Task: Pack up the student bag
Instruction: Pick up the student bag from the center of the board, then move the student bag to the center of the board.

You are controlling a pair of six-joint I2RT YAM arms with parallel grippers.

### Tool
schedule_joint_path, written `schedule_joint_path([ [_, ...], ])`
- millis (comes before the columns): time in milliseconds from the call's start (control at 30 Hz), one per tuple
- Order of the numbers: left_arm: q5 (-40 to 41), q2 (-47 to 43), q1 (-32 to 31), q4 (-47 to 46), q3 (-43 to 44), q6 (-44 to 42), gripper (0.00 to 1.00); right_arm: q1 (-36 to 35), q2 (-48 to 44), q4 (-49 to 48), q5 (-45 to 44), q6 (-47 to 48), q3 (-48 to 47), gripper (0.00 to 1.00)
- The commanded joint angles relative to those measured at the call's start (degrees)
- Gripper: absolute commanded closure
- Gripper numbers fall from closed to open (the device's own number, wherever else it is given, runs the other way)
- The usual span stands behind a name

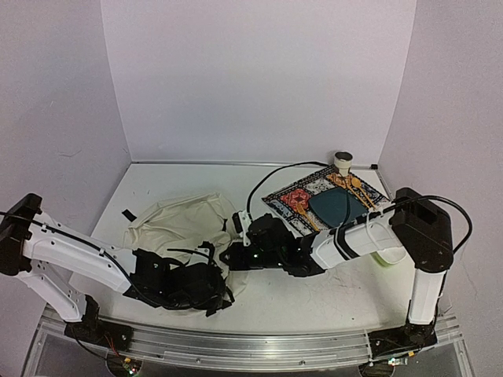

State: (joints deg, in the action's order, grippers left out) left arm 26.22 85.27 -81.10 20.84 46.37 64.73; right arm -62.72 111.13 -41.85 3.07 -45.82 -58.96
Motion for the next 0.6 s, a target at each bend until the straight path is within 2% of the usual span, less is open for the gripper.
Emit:
schedule_joint_path([
  [0,1.7,1.5,2.4,1.2,-3.3,0.2,0.54,0.6,-2.2,-2.9,0.0,2.6,0.4,1.00],
  [100,2.9,2.9,3.9,1.4,-4.2,-2.3,0.55,0.6,-3.1,-2.9,0.3,3.0,1.6,1.00],
  [233,5.9,4.7,5.9,0.9,-4.2,-9.6,0.62,0.6,-3.2,-3.2,1.4,3.0,2.5,1.00],
  [433,3.7,3.2,14.6,-11.3,-7.0,-31.9,0.74,0.5,-2.8,-7.1,1.4,-0.3,5.6,1.00],
  [567,-0.1,1.3,20.3,-19.1,-7.1,-42.4,0.75,0.5,-2.9,-10.1,0.7,-2.6,8.2,1.00],
])
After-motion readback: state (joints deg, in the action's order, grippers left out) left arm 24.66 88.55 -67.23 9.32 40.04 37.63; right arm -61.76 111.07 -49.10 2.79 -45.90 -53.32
